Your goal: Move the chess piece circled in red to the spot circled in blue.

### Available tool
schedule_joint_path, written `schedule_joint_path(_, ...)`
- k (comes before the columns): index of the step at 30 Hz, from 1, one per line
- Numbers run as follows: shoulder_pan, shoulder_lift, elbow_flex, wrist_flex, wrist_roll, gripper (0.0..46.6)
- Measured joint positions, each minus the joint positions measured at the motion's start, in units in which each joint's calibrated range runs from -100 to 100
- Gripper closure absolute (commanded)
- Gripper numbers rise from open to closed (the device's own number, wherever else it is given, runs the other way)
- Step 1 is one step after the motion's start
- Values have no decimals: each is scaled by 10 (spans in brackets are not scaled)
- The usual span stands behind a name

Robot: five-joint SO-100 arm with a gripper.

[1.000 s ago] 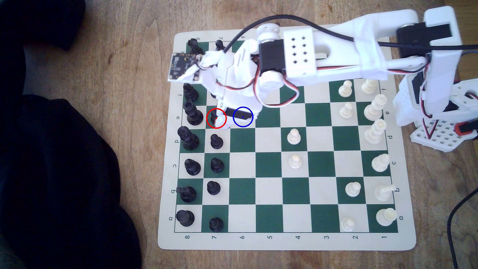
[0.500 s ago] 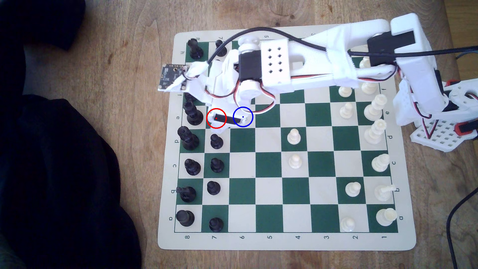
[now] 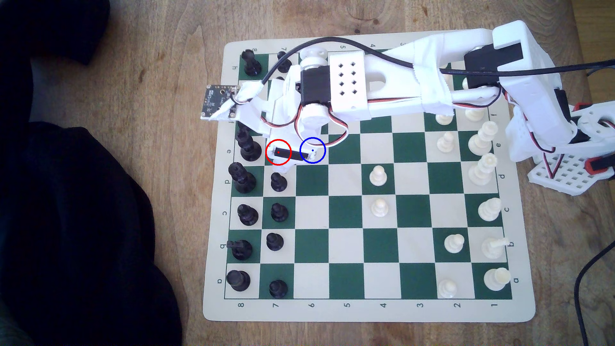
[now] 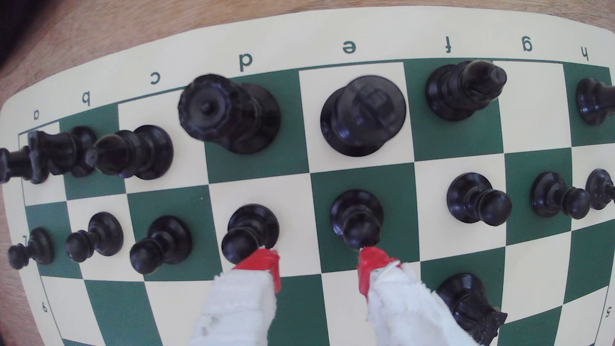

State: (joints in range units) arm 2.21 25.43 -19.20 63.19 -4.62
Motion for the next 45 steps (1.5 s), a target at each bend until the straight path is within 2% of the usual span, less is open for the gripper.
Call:
schedule_joint_path(15,20,11,-34,31,2,338)
schedule_joint_path(45,15,54,-47,-7,-6,350)
